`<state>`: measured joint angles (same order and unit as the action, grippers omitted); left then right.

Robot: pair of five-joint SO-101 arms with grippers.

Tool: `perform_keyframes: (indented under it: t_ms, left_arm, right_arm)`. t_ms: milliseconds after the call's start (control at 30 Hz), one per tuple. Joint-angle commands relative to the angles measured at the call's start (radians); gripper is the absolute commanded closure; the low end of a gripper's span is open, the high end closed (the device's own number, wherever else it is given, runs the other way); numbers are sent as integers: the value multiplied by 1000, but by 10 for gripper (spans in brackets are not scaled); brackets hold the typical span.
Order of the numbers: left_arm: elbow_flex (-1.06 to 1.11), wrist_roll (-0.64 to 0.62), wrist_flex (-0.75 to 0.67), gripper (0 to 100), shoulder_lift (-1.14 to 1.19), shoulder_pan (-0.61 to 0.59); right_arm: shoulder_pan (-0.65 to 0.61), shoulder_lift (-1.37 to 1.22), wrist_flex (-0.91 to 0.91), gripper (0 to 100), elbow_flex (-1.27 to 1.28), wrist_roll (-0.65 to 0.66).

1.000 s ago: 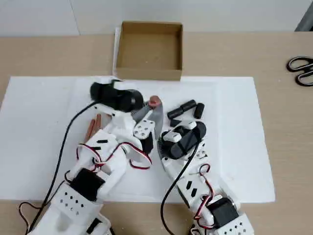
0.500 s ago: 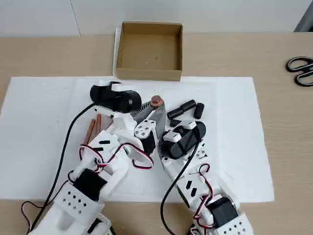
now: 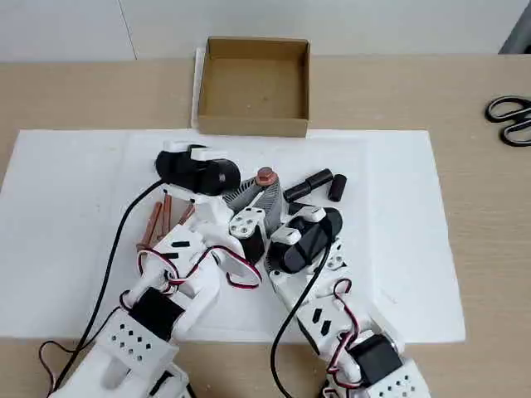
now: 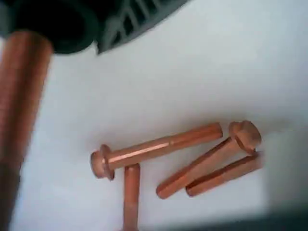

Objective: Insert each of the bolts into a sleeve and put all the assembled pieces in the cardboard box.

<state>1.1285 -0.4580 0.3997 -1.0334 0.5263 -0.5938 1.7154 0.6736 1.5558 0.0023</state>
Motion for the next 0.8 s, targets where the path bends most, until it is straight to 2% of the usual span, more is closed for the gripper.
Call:
perform_keyframes:
  t_ms: [0,267,667,767]
  left_arm:
    - [1,-8,-23,994,-18,6]
    - [-62,-8,103,994,-20,48]
    - [-58,-2,110,994,-20,43]
    - [-56,41,110,994,-20,41]
  right_arm:
    - [-7,4,-25,992,-11,-11]
    - [-7,4,-25,992,-9,-9]
    - [-7,4,-25,992,-9,-9]
    - [-7,4,-25,992,-9,-9]
